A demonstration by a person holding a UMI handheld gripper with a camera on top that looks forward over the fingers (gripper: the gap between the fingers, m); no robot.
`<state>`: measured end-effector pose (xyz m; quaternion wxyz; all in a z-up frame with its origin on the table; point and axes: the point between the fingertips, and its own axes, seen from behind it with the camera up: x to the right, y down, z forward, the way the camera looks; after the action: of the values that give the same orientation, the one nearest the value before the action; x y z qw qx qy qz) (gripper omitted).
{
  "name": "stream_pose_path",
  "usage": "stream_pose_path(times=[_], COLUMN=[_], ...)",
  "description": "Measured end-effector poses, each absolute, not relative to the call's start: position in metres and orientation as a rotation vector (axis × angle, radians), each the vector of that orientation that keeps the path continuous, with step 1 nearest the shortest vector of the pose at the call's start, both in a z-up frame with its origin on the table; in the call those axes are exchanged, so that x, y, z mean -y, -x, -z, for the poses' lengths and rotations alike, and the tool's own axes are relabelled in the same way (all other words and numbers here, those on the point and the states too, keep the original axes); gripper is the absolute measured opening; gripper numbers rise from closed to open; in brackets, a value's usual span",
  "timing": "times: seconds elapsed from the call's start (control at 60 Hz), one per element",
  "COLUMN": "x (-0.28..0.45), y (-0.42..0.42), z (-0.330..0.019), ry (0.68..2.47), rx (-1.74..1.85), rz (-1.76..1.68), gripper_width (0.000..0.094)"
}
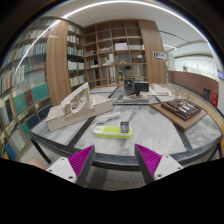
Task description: Unplug charger
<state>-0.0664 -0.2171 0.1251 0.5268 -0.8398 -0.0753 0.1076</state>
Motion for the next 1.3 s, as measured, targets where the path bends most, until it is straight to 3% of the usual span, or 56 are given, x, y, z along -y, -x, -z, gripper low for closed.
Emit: stream_pose_path(times=[0.217, 0.367, 0.633, 0.867, 0.95, 0.983, 1.017, 1.033, 1.05, 1.233, 1.3], x=[0.197, 0.168, 0.056, 0.001, -0.013, -0.016, -0.019, -0.02, -0.021, -0.027, -0.028], y=[0.06, 0.065, 0.073, 0.068, 0.079, 0.08, 0.077, 0.074, 0.072, 0.072, 0.074], z=[-0.126, -0.108, -0.087, -0.056, -0.045, -0.038, -0.029, -0.024, -0.024, -0.028, -0.029], ry=[1.996, 2.03, 2.044, 2.064, 2.069, 2.074, 2.085, 2.093, 2.074, 1.99, 1.989], rx=[0.157, 0.173, 0.198, 0.175, 0.163, 0.174, 0.191, 0.201, 0.213, 0.178, 0.161], rz=[-0.277, -0.269, -0.234, -0.177, -0.198, -0.182, -0.135, -0.102, -0.087, -0.075, -0.109], gripper_width=[0.0824, 0.0819, 0.0818, 0.0802, 0.0667, 0.0526, 0.047, 0.0342, 0.0308, 0.0131, 0.0107])
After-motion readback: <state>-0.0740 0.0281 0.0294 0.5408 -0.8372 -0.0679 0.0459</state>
